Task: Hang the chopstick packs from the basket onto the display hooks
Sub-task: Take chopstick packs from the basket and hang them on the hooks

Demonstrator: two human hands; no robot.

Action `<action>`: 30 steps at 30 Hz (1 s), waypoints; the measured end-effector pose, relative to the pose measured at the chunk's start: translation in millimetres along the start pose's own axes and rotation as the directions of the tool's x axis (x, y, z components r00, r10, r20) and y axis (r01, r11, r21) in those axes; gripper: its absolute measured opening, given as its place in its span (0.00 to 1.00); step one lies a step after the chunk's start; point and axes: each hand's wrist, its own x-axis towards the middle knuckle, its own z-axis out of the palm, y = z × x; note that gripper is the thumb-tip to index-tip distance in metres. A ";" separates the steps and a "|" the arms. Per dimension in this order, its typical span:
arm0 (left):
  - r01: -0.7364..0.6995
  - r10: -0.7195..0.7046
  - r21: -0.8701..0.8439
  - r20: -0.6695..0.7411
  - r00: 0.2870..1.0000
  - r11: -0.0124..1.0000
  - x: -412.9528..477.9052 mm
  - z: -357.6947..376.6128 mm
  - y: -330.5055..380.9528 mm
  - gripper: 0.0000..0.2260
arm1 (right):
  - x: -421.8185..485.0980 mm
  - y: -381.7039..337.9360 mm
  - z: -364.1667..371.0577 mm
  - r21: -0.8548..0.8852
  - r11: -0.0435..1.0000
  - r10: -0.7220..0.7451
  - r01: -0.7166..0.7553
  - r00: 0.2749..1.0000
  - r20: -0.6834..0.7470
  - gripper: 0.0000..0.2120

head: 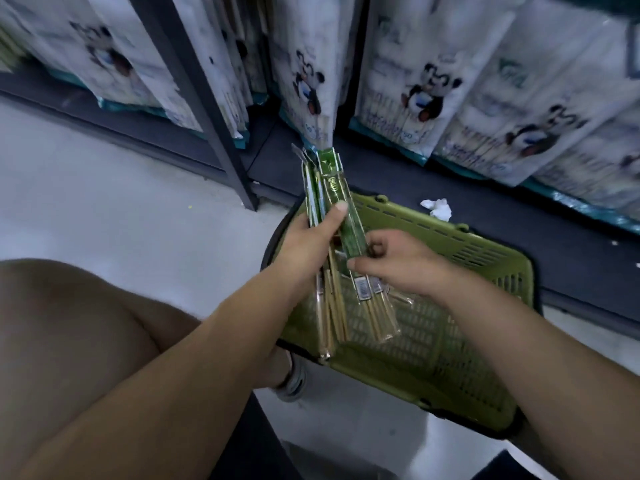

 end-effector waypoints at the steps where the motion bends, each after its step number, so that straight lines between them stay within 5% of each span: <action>1: -0.045 0.046 -0.028 0.032 0.998 0.999 -4.8 7.0 5.4 0.33 | -8.0 -11.0 -2.0 -0.040 0.999 -0.035 0.033 0.998 -0.046 0.09; 6: -0.237 0.246 -0.105 0.088 0.965 0.966 -21.8 32.7 49.5 0.12 | -55.7 -57.8 -26.1 -0.203 0.959 -0.243 0.198 0.943 -0.228 0.12; 10: -0.344 0.359 -0.105 0.194 0.913 0.933 -43.7 42.1 98.3 0.12 | -88.7 -87.9 -65.5 -0.124 0.967 -0.256 0.225 0.867 -0.427 0.07; 14: -0.492 0.479 -0.044 0.314 0.819 0.870 -76.4 49.0 145.9 0.17 | -115.5 -132.8 -104.9 0.024 0.915 -0.302 0.402 0.725 -0.619 0.04; 19: -0.639 0.586 -0.029 0.431 0.686 0.769 -110.7 64.6 201.5 0.12 | -139.1 -200.3 -139.1 0.023 0.830 -0.405 0.558 0.630 -0.662 0.04; 24: -0.747 0.707 -0.105 0.431 0.561 0.657 -128.9 80.9 256.8 0.19 | -154.2 -242.4 -174.6 -0.097 0.769 -0.513 0.632 0.519 -0.684 0.05; 30: -0.694 0.732 -0.273 0.413 0.541 0.666 -128.2 96.3 289.7 0.14 | -165.5 -270.8 -210.9 -0.197 0.741 -0.552 0.642 0.416 -0.722 0.08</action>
